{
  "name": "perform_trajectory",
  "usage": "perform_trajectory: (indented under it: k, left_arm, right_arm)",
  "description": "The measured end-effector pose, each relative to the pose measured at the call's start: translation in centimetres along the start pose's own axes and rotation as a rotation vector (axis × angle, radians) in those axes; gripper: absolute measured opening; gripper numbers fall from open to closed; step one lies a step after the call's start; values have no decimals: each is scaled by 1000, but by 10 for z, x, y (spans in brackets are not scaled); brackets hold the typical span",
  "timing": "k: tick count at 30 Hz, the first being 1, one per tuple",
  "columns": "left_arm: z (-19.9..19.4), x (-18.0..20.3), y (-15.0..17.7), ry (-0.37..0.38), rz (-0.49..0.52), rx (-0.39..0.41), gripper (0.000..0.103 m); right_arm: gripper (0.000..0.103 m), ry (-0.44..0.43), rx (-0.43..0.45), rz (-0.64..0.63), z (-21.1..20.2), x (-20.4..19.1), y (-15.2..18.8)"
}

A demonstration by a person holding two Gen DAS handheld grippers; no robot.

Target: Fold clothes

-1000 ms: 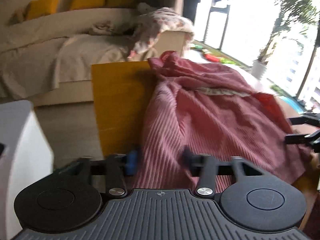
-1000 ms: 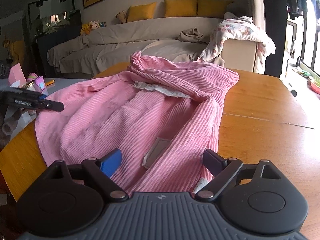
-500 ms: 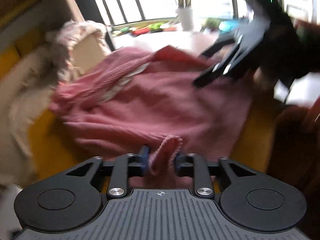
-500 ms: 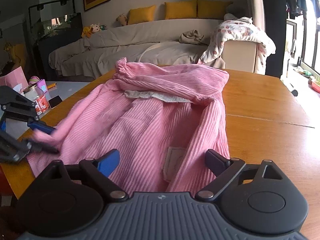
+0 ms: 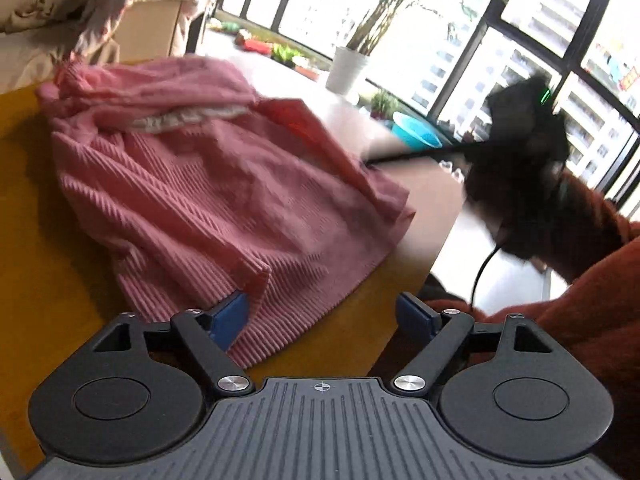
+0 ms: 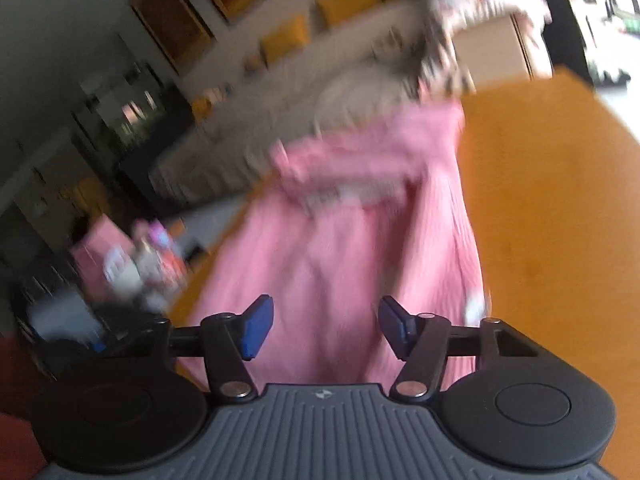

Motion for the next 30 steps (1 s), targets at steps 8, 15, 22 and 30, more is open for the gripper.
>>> perform_trajectory:
  k: [8,15,22,30]
  left_arm:
    - [-39,-83,-61,-113,-193,210,84]
    - [-16,-183,-73,-121,-402,159,27]
    - [21,-137,-31,109,-391,30,37]
    - [46,-118,-23,148,-390,-9,68]
  right_arm:
    - [56,28,53,-121,-1,-26,-63]
    - [60,112,125,-105,34,-14,-153]
    - [60,100,85,-99,72,-1,-162]
    - [66,95,51,-100,91,-1,-157]
Point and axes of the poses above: each gripper's, at about its wrist camera, not at the fingertips, and z roughly the way its jaws point, x to its right, y to its underside, the point moved 3 cm from there along z, roughly the way its jaws point, and after that the axes turned 14 degrees about z, right-handed, at the moved point
